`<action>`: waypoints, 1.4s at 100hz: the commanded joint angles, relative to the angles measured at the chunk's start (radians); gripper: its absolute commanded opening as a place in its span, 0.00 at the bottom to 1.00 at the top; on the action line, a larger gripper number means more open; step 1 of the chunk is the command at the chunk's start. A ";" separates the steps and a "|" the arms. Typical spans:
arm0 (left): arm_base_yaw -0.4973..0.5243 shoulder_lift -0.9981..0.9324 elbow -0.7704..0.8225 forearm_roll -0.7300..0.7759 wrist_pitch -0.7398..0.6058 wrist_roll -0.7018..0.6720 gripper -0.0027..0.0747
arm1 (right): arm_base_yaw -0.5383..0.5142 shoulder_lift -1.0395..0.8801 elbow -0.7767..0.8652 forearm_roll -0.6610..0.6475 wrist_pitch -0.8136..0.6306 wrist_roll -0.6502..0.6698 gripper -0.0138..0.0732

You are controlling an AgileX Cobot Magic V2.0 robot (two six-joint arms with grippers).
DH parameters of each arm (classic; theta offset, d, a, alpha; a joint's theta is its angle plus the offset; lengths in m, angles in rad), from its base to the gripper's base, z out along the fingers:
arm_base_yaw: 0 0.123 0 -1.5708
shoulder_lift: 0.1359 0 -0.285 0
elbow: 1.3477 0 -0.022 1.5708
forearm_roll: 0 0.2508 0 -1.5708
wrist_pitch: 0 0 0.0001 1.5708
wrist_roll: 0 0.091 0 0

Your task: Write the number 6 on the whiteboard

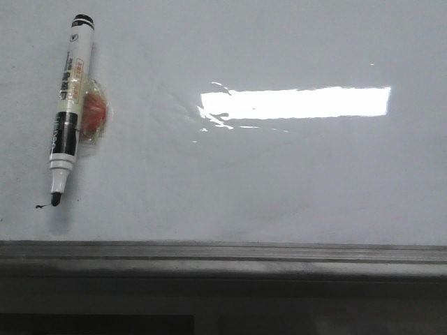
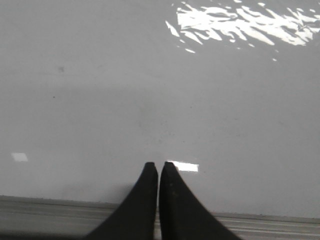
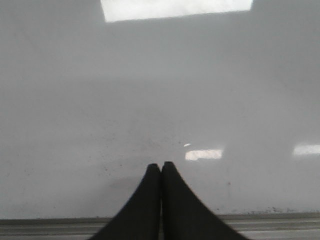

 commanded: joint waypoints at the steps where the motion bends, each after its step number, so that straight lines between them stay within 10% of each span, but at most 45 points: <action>1: -0.005 -0.030 0.045 0.002 -0.059 -0.011 0.01 | -0.006 -0.019 0.030 -0.017 -0.020 0.000 0.10; 99: -0.005 -0.030 0.033 0.000 -0.307 -0.011 0.01 | -0.006 -0.019 0.030 0.119 -0.221 0.000 0.10; 140: -0.005 0.105 -0.200 0.000 -0.113 0.018 0.01 | -0.006 0.109 -0.122 0.214 -0.061 0.000 0.10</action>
